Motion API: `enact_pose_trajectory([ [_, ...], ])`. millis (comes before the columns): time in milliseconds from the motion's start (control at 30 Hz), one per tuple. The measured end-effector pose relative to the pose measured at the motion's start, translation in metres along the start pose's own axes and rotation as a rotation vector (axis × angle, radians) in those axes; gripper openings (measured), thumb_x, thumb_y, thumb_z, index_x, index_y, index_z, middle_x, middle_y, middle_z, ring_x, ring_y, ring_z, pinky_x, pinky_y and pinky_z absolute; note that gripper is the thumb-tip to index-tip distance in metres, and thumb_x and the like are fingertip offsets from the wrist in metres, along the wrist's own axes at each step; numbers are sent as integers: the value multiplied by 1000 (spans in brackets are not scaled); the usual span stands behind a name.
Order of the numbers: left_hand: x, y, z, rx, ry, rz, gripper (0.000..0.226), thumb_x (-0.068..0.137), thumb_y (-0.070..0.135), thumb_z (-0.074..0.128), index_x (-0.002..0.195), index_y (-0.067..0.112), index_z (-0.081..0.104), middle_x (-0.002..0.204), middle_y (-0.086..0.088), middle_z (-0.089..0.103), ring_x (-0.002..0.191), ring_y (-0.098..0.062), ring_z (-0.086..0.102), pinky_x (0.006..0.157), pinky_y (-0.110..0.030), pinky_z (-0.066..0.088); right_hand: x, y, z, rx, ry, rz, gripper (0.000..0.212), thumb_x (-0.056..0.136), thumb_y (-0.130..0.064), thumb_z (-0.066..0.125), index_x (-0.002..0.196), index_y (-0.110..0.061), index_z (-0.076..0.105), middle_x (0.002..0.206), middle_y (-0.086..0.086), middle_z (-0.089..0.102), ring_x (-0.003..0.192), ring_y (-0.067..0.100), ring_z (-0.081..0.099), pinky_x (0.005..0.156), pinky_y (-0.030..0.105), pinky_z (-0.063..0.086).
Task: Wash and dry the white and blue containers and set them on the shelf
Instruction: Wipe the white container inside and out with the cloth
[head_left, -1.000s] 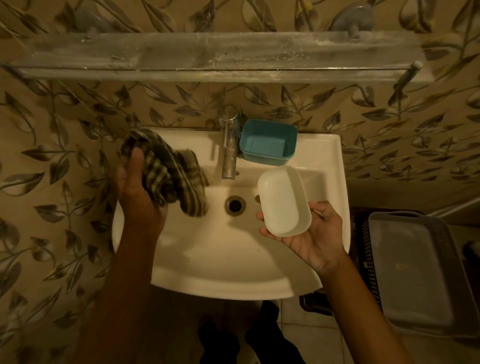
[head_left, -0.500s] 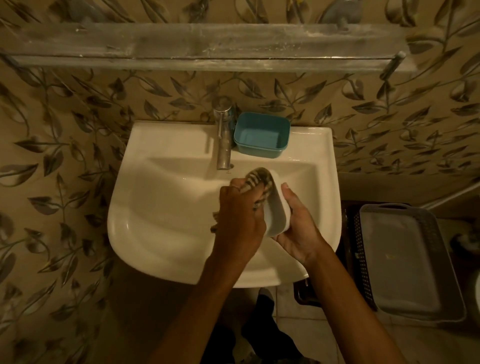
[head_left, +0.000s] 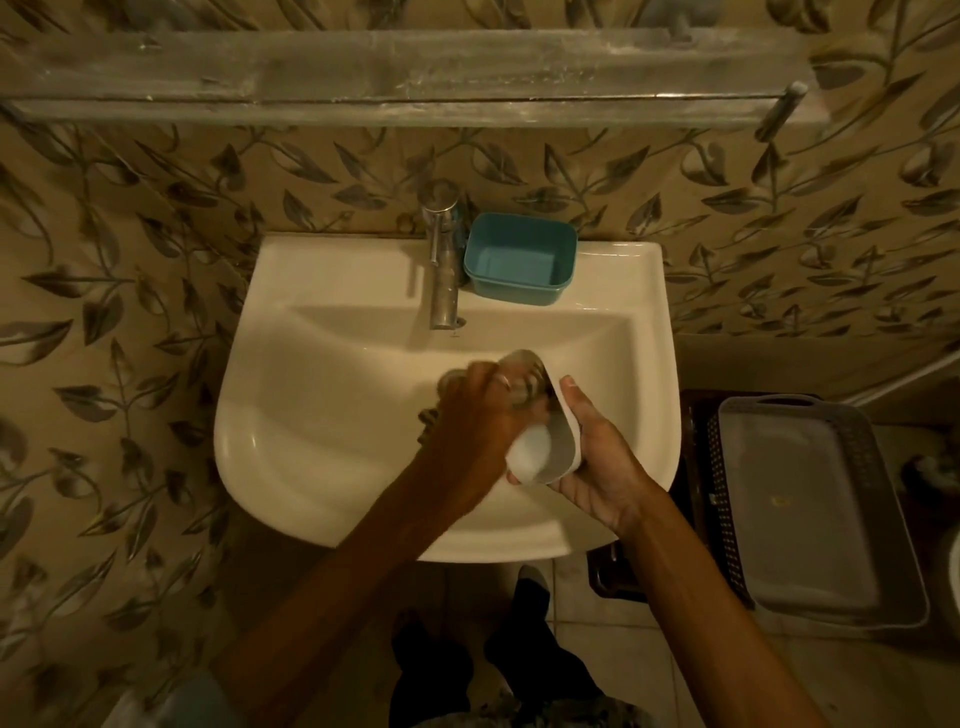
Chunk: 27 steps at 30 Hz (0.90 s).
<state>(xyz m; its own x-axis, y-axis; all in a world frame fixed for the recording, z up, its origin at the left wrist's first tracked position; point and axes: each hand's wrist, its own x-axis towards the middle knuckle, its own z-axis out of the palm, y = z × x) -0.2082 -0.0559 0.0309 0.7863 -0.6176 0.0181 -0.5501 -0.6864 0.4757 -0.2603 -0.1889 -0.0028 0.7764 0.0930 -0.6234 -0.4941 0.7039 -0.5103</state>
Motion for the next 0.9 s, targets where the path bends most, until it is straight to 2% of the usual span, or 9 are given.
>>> enact_pose_trajectory([
  [67, 13, -2, -5, 108, 56, -62, 43, 66, 9, 84, 106, 9, 69, 113, -23, 61, 96, -45, 59, 74, -52, 55, 1, -1, 5, -40, 13, -22, 39, 92, -54, 46, 107, -27, 70, 106, 11, 74, 90, 29, 73, 68, 44, 60],
  [167, 17, -3, -6, 241, 24, -49, 47, 62, 13, 85, 106, 14, 70, 119, -21, 60, 103, -43, 55, 79, -46, 49, 4, -5, 7, -157, 53, -98, 32, 93, -54, 45, 103, -35, 69, 96, 3, 77, 83, 22, 74, 69, 45, 60],
  [267, 13, 5, -5, 291, 83, -117, 29, 81, 8, 66, 107, 19, 69, 124, -14, 54, 105, -35, 47, 75, -38, 39, 5, -6, 6, -321, 83, -183, 32, 95, -55, 43, 107, -38, 68, 103, -1, 75, 90, 19, 73, 73, 40, 59],
  [400, 4, 25, 1, 126, 102, -419, 30, 85, 2, 61, 115, 2, 58, 123, -17, 50, 108, -36, 46, 89, -44, 44, 3, -8, 6, -471, 59, -290, 36, 99, -48, 37, 102, -40, 72, 106, -2, 74, 101, 18, 69, 94, 38, 52],
  [533, -8, 41, 11, 45, -22, -418, 37, 82, -2, 59, 119, 3, 56, 130, -15, 43, 116, -36, 40, 96, -45, 39, 3, -9, 7, -443, 72, -351, 38, 93, -51, 43, 108, -30, 70, 110, 6, 72, 106, 23, 67, 98, 40, 51],
  [600, -14, 48, 15, 8, -97, -351, 37, 80, -3, 58, 114, 11, 60, 128, -10, 43, 112, -31, 38, 94, -42, 38, 3, -11, 8, -412, 81, -361, 38, 85, -57, 47, 106, -35, 70, 111, 2, 72, 109, 23, 66, 96, 37, 52],
  [700, -23, 48, 19, -44, -186, -276, 43, 80, 0, 56, 113, 26, 64, 122, -3, 42, 107, -25, 36, 90, -35, 37, 3, -12, 6, -353, 71, -364, 34, 81, -56, 51, 100, -38, 72, 106, -2, 74, 107, 21, 67, 91, 33, 56],
  [800, -20, 39, 16, -283, -268, -313, 40, 87, 1, 51, 112, 28, 67, 116, 0, 43, 105, -19, 40, 91, -27, 41, 3, -12, 3, -315, 78, -364, 44, 83, -54, 51, 116, -27, 66, 120, 9, 69, 114, 27, 64, 100, 41, 50],
  [900, -11, 35, 8, -604, -283, -365, 30, 90, 2, 48, 102, 19, 70, 98, 12, 50, 91, -1, 51, 71, -4, 42, 3, -14, 5, -325, 73, -388, 43, 89, -52, 50, 118, -25, 65, 122, 10, 68, 115, 27, 63, 102, 43, 48],
])
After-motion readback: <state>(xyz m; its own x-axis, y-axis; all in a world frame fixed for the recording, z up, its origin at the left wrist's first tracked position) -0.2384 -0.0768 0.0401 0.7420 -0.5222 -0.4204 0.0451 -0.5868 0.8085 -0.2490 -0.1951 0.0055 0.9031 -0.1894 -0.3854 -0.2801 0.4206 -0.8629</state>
